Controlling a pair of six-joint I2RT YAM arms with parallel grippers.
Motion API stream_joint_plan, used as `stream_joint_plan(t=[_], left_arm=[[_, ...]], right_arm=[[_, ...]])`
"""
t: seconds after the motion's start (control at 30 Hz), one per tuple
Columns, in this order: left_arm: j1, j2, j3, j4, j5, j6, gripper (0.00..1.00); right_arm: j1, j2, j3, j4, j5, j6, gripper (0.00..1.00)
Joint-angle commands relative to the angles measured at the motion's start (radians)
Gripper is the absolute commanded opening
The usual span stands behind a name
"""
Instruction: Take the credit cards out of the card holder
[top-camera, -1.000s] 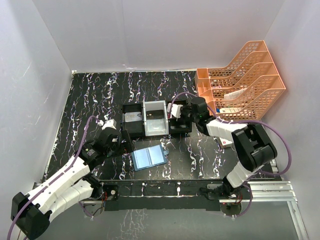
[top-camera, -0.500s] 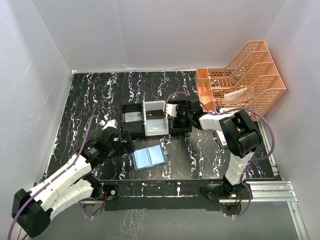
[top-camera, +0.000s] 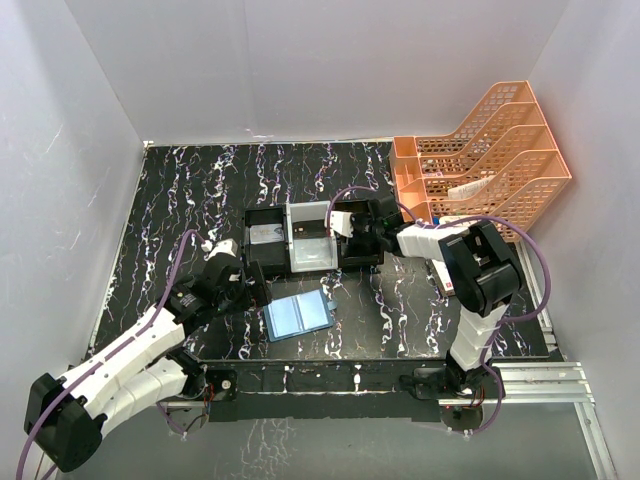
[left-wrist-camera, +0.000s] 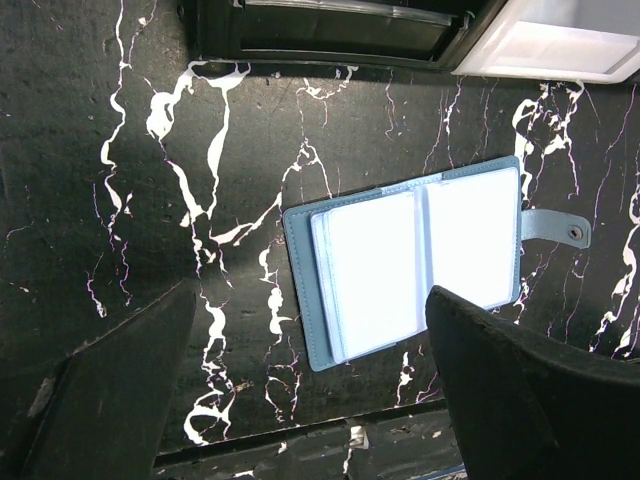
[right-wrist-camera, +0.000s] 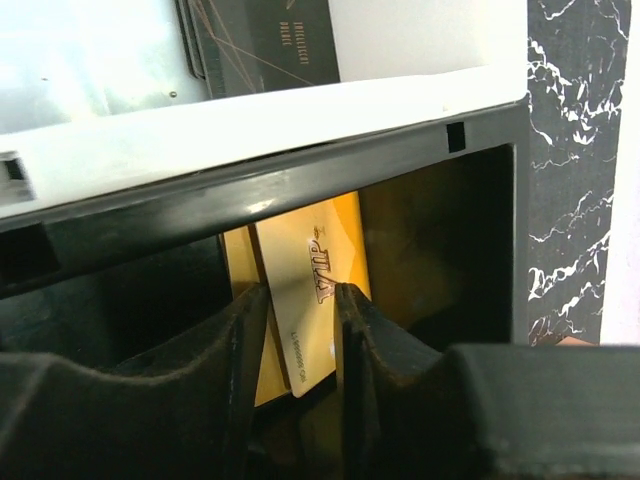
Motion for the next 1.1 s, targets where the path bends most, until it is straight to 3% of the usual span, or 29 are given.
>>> stream_joint_plan(t=[0.0, 0.07, 0.37, 0.5, 0.6, 0.63, 0.7, 0.8, 0.93, 1.07], left_arm=[[-0.001, -0.009, 0.005, -0.003, 0.006, 0.010, 0.99], [-0.001, -0.013, 0.003, -0.002, 0.008, 0.009, 0.99], [-0.001, -0.016, 0.008, -0.008, 0.013, 0.007, 0.99], [-0.002, -0.016, -0.006, 0.004, 0.030, 0.002, 0.99], [-0.001, -0.009, -0.020, 0.019, 0.043, -0.007, 0.99], [-0.001, -0.005, -0.026, 0.027, 0.051, -0.009, 0.99], [-0.001, 0.002, -0.037, 0.046, 0.068, -0.015, 0.98], [-0.001, 0.019, -0.051, 0.072, 0.099, -0.023, 0.94], [-0.001, 0.041, -0.077, 0.143, 0.160, -0.032, 0.83], [-0.001, 0.081, -0.093, 0.204, 0.228, -0.048, 0.69]], right_arm=[[0.004, -0.065, 0.038, -0.039, -0.034, -0.008, 0.36], [0.003, -0.077, 0.042, -0.050, -0.041, 0.000, 0.42], [0.002, -0.186, 0.014, 0.030, -0.046, 0.162, 0.44], [0.003, -0.300, -0.063, 0.176, -0.030, 0.429, 0.45], [0.004, -0.388, -0.105, 0.263, 0.000, 0.783, 0.47], [0.003, -0.416, -0.115, 0.276, 0.014, 0.972, 0.48], [0.003, -0.455, -0.119, 0.244, 0.039, 1.249, 0.49], [0.003, -0.483, -0.113, 0.112, -0.004, 1.526, 0.46], [0.055, -0.485, -0.180, 0.097, -0.115, 1.708, 0.41], [0.228, -0.480, -0.223, 0.022, 0.060, 1.748, 0.39]])
